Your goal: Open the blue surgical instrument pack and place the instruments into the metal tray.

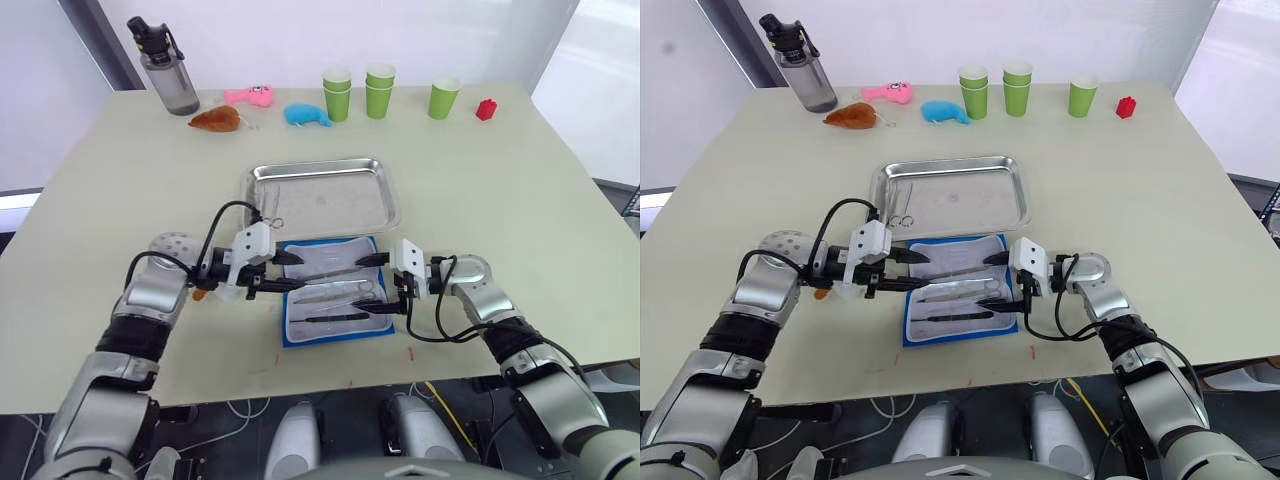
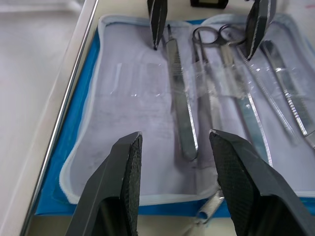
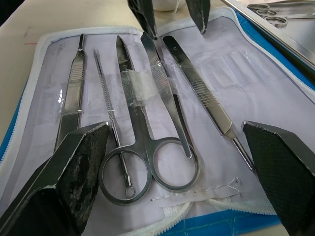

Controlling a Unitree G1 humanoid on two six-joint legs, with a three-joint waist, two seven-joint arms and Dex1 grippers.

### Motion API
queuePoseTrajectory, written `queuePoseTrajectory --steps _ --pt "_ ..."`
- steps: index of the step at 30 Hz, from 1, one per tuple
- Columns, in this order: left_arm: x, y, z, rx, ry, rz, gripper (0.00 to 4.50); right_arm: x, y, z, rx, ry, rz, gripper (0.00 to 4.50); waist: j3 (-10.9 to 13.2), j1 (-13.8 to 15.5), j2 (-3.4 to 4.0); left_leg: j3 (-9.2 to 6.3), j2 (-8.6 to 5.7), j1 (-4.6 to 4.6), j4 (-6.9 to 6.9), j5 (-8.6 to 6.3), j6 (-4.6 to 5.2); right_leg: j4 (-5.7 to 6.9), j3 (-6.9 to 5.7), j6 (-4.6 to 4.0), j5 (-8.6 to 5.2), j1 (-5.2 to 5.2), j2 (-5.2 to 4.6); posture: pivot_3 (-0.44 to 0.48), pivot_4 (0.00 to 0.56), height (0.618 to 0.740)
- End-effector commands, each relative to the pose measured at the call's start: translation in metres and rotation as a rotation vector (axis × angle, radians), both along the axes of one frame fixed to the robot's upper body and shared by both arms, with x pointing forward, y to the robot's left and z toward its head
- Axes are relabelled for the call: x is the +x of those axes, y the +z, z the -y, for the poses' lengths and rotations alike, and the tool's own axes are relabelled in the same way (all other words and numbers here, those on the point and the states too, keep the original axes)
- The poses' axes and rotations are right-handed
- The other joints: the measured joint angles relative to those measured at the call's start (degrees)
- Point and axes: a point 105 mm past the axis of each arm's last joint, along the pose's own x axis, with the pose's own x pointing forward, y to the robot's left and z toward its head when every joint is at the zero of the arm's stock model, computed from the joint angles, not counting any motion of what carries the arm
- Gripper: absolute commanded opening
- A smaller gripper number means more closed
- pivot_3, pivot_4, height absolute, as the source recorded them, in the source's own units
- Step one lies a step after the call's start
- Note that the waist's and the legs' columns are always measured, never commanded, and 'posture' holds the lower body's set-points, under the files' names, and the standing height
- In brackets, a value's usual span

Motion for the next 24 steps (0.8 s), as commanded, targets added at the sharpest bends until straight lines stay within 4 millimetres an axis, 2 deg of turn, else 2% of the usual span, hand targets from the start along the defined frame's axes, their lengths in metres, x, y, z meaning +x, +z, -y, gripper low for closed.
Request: queuePoseTrajectory --steps 1,9,19,22,24 --pt "0.005 0.004 0.004 0.013 -0.026 0.045 2.32 -0.011 -0.045 0.016 -0.142 -0.047 -0.133 4.5 0.0 -0.04 0.0 0.01 0.0 0.0 0.0 0.0 0.0 0.0 0.01 0.01 0.01 0.0 0.0 0.0 0.15 0.734" --pt "0.008 -0.002 0.008 0.023 -0.055 0.046 2.32 -0.012 -0.046 0.016 -0.146 -0.045 -0.133 4.5 -0.01 -0.03 -0.01 0.02 0.0 0.0 0.0 0.0 0.0 0.01 0.01 0.13 0.09 0.0 0.0 0.0 0.15 0.734" --pt "0.004 -0.013 0.015 0.039 -0.12 0.033 2.32 -0.014 -0.046 0.017 -0.146 -0.048 -0.135 4.5 -0.02 0.0 0.0 0.02 0.0 -0.02 0.0 0.0 0.0 0.0 0.0 0.15 0.1 0.0 0.0 0.0 0.15 0.734" --pt "0.003 -0.015 0.014 0.047 -0.12 0.024 1.51 -0.014 -0.046 0.017 -0.146 -0.048 -0.135 4.5 -0.02 0.0 0.0 0.02 0.0 -0.02 0.0 0.0 0.0 0.0 0.0 0.15 0.1 0.0 0.01 0.0 0.15 0.734" --pt "0.003 -0.016 0.013 0.051 -0.115 0.019 0.67 -0.014 -0.046 0.017 -0.145 -0.047 -0.135 4.5 -0.03 0.01 -0.01 0.01 0.0 -0.02 0.0 0.0 0.0 0.0 -0.01 0.15 0.1 0.0 0.01 0.0 0.15 0.734"
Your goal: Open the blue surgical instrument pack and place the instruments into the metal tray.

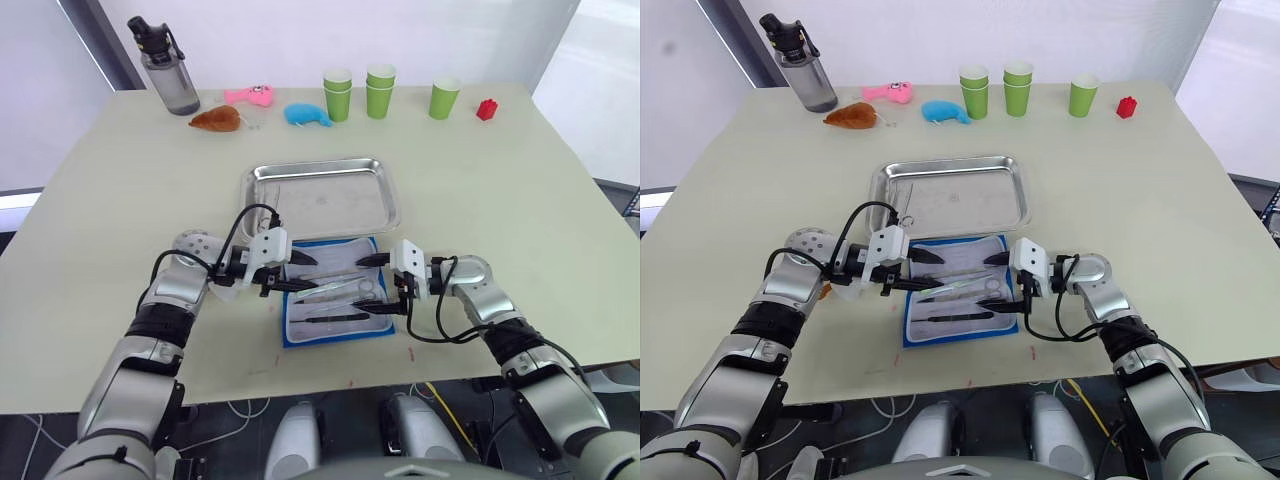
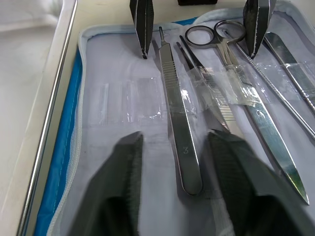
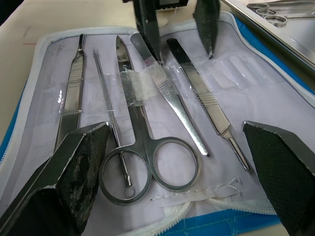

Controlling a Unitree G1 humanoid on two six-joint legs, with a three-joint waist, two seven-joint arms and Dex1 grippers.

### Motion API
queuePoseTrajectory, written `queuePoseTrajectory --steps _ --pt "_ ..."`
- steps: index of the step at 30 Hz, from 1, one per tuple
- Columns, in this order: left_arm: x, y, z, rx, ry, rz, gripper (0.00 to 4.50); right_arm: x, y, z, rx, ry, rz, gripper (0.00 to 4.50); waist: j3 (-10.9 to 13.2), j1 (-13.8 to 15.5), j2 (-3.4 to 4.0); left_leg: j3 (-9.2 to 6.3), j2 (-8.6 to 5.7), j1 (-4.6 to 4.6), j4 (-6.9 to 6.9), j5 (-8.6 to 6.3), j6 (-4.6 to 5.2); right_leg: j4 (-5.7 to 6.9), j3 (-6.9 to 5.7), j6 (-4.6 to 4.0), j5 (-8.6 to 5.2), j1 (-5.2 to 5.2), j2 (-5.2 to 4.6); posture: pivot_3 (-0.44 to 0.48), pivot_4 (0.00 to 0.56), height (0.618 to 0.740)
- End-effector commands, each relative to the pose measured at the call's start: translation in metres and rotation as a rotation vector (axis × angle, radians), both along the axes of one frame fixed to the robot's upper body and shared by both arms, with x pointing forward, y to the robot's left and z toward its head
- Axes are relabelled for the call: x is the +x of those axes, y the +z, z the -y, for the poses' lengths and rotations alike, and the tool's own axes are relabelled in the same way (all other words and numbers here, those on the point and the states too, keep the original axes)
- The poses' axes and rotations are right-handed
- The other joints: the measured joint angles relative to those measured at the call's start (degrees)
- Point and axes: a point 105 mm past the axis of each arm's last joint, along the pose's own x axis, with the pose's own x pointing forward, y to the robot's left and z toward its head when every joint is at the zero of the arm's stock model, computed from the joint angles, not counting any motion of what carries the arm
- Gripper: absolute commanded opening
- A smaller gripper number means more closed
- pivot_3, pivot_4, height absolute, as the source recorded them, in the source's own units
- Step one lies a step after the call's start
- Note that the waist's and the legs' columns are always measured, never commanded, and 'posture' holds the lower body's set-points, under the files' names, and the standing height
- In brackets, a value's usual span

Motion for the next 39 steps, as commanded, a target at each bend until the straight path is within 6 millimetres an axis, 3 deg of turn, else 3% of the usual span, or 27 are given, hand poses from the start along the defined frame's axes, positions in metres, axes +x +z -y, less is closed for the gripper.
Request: queuePoseTrajectory --steps 1,2,15,21,39 --pt "0.0 -0.004 -0.002 0.029 -0.003 -0.01 0.33 -0.013 -0.046 0.016 -0.144 -0.042 -0.132 4.5 0.0 0.01 0.0 0.0 0.0 0.0 0.0 0.0 0.0 0.0 0.0 0.0 0.0 0.0 0.0 0.0 0.15 0.734" --pt "0.0 -0.004 -0.002 0.029 0.0 -0.011 0.04 -0.013 -0.046 0.016 -0.143 -0.042 -0.132 4.5 0.0 0.0 0.0 0.0 0.0 0.0 0.0 0.0 0.0 0.0 0.0 0.0 0.0 0.0 0.0 0.0 0.15 0.734" --pt "0.0 0.014 -0.002 0.005 0.033 -0.111 0.04 -0.013 -0.046 0.014 -0.142 -0.038 -0.133 4.5 -0.01 -0.05 0.0 -0.01 0.0 0.0 0.0 0.0 0.0 0.01 -0.01 0.01 0.0 0.01 0.03 0.0 0.15 0.734" --pt "0.001 0.036 -0.005 0.09 0.01 -0.102 0.04 -0.013 -0.046 0.013 -0.138 -0.038 -0.134 4.5 0.0 -0.08 0.01 -0.03 0.0 -0.01 0.0 0.0 0.0 0.0 -0.01 0.04 -0.02 0.0 0.06 0.0 0.15 0.734" --pt "-0.005 0.06 -0.018 0.276 0.05 -0.079 0.04 -0.014 -0.047 0.009 -0.128 -0.036 -0.137 4.5 0.01 -0.12 0.01 -0.01 0.02 -0.02 0.0 0.0 0.0 0.01 0.01 0.04 -0.03 -0.05 0.07 0.0 0.15 0.734"
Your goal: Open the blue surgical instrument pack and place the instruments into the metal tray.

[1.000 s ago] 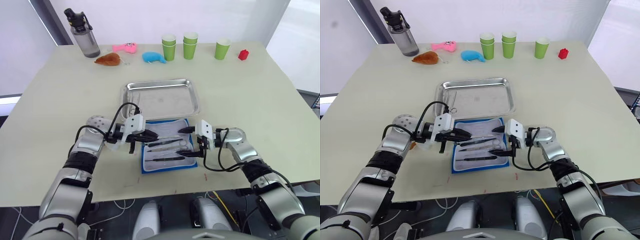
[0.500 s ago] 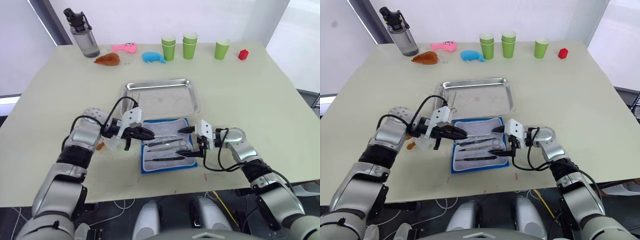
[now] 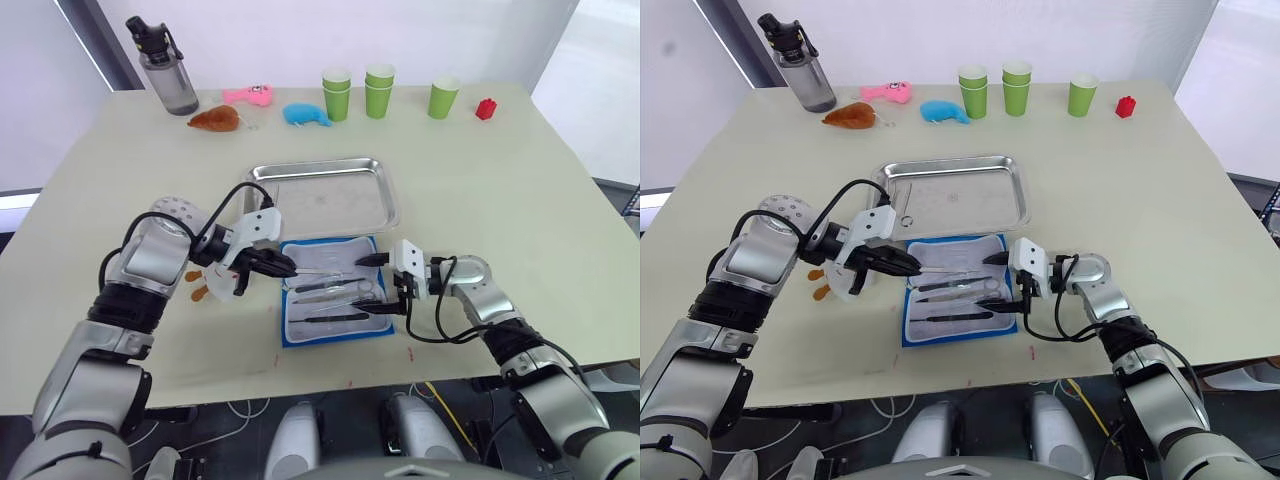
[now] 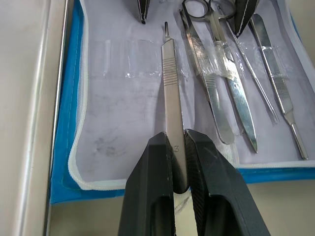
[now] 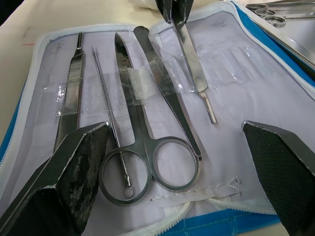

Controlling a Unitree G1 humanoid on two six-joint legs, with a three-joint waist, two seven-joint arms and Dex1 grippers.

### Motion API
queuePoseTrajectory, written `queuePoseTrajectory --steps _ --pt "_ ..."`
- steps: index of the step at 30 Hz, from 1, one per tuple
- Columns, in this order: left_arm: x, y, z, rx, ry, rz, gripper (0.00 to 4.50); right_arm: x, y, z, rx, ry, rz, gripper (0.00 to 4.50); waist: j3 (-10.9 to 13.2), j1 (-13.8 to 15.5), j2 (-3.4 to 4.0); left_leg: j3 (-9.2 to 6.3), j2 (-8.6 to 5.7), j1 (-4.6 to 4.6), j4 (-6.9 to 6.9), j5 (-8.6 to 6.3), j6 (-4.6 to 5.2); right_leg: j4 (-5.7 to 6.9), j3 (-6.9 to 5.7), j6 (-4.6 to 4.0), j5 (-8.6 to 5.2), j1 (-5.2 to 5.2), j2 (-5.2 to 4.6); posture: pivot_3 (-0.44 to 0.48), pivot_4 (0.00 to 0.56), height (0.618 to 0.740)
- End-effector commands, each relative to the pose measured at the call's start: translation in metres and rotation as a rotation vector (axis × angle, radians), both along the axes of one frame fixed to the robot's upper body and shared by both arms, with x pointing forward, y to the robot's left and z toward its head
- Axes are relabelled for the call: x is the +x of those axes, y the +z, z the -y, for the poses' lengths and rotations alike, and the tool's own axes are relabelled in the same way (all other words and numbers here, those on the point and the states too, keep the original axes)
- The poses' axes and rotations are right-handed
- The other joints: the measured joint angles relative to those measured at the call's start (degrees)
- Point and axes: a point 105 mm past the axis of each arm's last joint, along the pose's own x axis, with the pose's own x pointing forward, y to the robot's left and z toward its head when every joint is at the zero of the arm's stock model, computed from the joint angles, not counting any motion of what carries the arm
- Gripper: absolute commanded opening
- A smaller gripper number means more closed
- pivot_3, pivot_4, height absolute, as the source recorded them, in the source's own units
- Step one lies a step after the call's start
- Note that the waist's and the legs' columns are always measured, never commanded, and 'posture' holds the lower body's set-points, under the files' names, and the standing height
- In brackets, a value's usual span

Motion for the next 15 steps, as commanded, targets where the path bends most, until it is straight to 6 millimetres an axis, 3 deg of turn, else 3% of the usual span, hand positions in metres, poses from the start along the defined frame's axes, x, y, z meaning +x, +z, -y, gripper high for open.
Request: queuePoseTrajectory --steps 1,15 --pt "0.0 0.022 0.0 0.042 -0.04 0.062 0.04 -0.014 -0.047 0.011 -0.132 -0.036 -0.139 4.5 0.0 0.0 -0.01 0.0 0.0 -0.01 0.0 0.0 0.0 -0.01 0.0 0.0 0.0 -0.01 0.01 0.0 0.15 0.734" --pt "-0.006 0.032 -0.014 0.088 -0.021 0.041 0.04 -0.014 -0.048 0.007 -0.13 -0.031 -0.139 4.5 -0.01 -0.17 -0.02 0.12 0.04 0.0 -0.01 0.0 0.0 0.05 0.14 0.03 -0.02 -0.12 0.07 0.0 0.15 0.734"
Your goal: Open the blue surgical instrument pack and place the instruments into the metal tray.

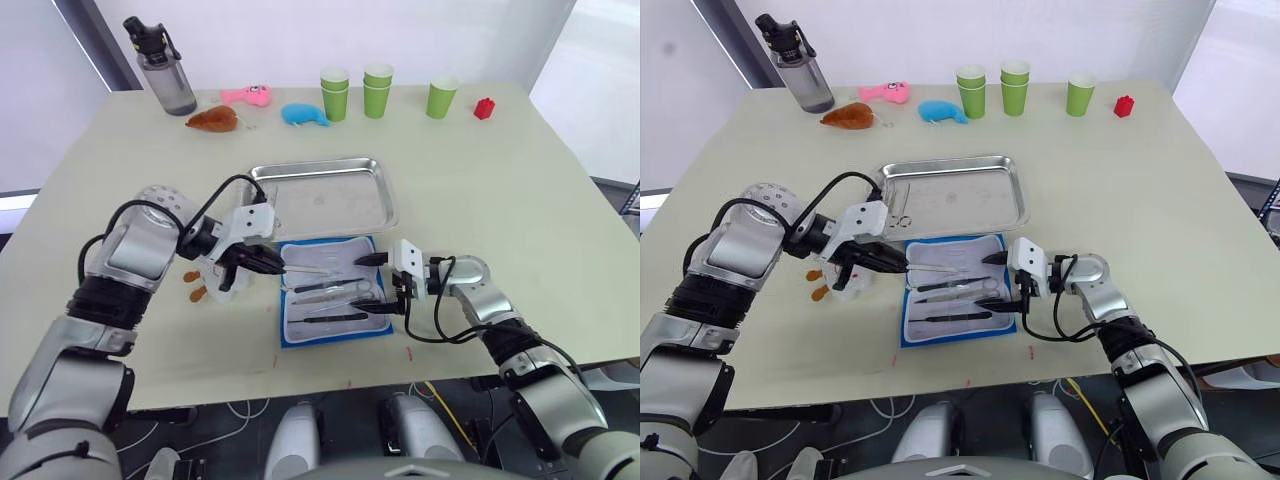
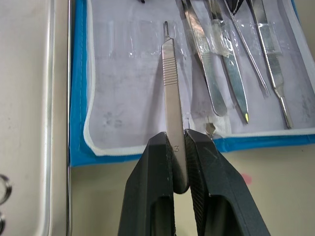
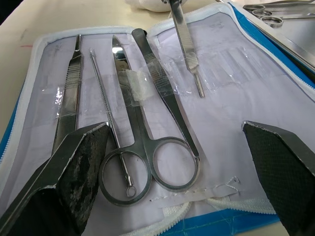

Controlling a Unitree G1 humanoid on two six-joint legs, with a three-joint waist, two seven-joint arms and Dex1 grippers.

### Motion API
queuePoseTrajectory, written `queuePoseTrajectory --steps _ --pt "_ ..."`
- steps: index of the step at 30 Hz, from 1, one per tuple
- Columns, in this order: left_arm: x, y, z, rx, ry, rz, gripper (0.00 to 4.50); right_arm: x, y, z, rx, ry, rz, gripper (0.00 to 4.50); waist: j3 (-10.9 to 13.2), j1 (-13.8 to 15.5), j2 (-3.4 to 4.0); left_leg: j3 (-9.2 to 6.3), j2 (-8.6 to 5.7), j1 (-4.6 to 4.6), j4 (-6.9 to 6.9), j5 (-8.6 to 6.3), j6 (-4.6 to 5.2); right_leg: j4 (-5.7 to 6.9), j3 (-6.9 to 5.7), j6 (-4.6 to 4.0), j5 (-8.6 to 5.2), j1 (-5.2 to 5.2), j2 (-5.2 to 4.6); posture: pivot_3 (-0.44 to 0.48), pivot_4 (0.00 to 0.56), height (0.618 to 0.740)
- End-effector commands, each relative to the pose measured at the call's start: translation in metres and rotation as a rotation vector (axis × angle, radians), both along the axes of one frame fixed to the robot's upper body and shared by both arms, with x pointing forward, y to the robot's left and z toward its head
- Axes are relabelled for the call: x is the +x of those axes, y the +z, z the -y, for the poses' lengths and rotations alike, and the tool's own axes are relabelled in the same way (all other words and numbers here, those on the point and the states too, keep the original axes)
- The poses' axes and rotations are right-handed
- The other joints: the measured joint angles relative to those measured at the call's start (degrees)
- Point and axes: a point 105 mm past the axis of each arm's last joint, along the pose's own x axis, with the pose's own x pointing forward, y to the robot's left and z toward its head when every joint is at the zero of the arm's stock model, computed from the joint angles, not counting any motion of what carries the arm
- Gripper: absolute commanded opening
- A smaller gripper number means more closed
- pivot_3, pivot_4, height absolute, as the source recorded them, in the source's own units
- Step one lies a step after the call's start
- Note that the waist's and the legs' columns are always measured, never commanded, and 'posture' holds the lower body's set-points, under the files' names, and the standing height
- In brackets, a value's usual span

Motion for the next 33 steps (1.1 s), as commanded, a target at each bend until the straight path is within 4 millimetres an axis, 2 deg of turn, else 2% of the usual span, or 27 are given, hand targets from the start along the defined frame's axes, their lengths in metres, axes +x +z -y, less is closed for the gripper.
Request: queuePoseTrajectory --steps 1,8,22,28,33 --pt "-0.003 0.017 -0.001 0.003 -0.03 0.03 0.04 -0.014 -0.048 0.01 -0.135 -0.028 -0.139 4.5 0.0 0.0 0.0 0.01 0.0 0.0 0.0 0.0 0.0 0.0 0.01 0.0 0.0 0.0 0.0 0.0 0.15 0.734" --pt "-0.008 0.025 -0.015 0.055 -0.017 0.022 0.04 -0.014 -0.048 0.01 -0.134 -0.028 -0.14 4.5 -0.01 -0.02 -0.01 0.06 0.01 0.01 -0.01 0.0 0.0 0.0 0.05 0.0 -0.02 -0.04 0.01 0.0 0.15 0.734" --pt "-0.016 0.043 -0.032 0.082 0.01 0.04 0.04 -0.014 -0.047 0.008 -0.134 -0.022 -0.139 4.5 -0.02 -0.06 -0.04 0.12 0.04 0.02 -0.01 0.0 0.0 0.02 0.1 0.02 -0.05 -0.07 0.03 0.0 0.15 0.734" --pt "-0.019 0.053 -0.034 0.043 0.032 0.059 0.04 -0.013 -0.047 0.009 -0.137 -0.021 -0.138 4.5 -0.03 -0.03 -0.04 0.16 0.05 0.02 0.0 0.0 0.0 0.03 0.13 -0.08 -0.11 -0.07 0.03 0.0 0.15 0.734" --pt "-0.001 0.065 -0.016 -0.106 0.116 0.151 0.04 -0.013 -0.046 0.006 -0.135 -0.014 -0.136 4.5 -0.04 0.0 -0.06 0.17 0.05 0.03 0.02 0.0 0.0 0.04 0.14 -0.01 -0.07 -0.08 0.04 0.0 0.15 0.734"
